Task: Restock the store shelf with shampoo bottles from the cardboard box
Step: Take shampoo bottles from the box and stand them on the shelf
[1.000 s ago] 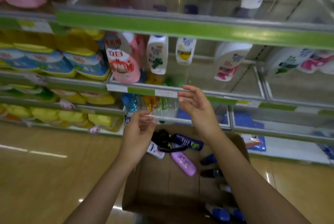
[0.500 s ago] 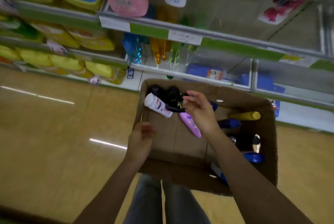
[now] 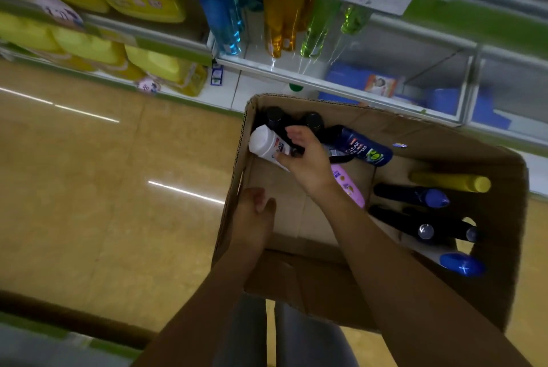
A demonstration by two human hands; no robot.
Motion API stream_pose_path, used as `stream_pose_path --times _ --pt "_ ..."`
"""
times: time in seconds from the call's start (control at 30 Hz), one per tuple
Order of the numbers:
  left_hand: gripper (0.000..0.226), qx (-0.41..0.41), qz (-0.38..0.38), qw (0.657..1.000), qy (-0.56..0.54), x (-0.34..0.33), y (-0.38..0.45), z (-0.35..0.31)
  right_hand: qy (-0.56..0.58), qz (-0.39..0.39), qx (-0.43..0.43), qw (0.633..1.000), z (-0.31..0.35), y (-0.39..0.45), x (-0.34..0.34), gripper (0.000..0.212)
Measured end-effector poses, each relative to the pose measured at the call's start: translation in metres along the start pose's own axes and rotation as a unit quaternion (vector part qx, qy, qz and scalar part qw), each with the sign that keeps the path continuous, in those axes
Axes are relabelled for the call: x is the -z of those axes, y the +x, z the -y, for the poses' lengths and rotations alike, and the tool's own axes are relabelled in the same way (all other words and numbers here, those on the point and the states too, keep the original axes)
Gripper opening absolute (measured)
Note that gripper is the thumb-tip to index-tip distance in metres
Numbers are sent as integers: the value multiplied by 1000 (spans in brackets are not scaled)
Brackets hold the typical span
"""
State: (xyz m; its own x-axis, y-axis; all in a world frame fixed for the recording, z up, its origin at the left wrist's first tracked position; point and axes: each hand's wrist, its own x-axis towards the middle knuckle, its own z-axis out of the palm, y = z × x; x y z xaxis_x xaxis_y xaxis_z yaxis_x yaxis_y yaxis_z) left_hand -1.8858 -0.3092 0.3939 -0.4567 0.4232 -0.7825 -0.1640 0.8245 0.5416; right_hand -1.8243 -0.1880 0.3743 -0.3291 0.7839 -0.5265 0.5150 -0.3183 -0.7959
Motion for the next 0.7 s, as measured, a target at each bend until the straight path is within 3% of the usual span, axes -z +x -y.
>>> stream_pose_path --times 0.17,0.4,0.57,0.7 --pt "31 24 16 1000 -4 -1 7 13 -94 -12 17 995 -16 8 -28 62" --pt "28 39 31 998 25 5 9 27 -175 -80 48 980 -22 17 -47 52" --pt "29 51 41 997 34 9 12 31 -196 -82 73 975 -25 15 -47 48" --pt "29 53 42 997 37 10 9 31 -145 -87 69 983 -24 4 -37 48"
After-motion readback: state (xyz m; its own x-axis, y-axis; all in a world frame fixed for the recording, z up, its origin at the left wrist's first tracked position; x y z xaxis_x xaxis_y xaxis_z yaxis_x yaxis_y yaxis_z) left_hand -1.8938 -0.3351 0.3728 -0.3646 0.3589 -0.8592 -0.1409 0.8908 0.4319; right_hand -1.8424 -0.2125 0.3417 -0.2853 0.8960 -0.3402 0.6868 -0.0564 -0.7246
